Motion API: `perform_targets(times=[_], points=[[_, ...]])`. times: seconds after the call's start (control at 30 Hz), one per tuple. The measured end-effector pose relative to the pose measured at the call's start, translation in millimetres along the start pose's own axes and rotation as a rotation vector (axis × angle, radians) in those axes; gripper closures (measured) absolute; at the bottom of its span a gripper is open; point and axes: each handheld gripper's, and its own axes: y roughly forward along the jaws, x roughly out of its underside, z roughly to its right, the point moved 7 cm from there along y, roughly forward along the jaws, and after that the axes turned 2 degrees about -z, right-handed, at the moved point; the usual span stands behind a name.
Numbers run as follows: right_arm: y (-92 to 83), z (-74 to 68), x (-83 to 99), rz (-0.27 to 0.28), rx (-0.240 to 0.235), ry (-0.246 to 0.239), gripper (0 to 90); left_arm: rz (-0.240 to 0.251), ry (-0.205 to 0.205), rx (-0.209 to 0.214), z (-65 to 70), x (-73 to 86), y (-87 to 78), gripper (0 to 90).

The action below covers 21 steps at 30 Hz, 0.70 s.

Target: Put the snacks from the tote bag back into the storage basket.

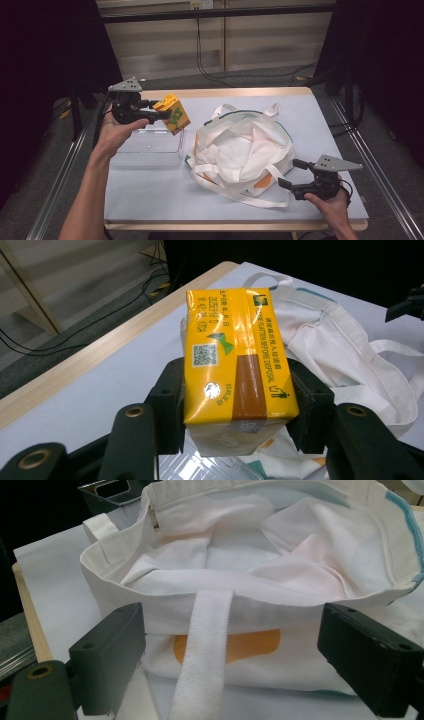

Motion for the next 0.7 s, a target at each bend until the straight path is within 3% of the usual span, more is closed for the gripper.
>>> perform_targets(times=[0.7], points=[[1.8,-2.5,0.9,-0.008,-0.008,-0.006,11.0,-0.045,-0.025,-0.088,-31.3,12.6,-4.8,49.9]])
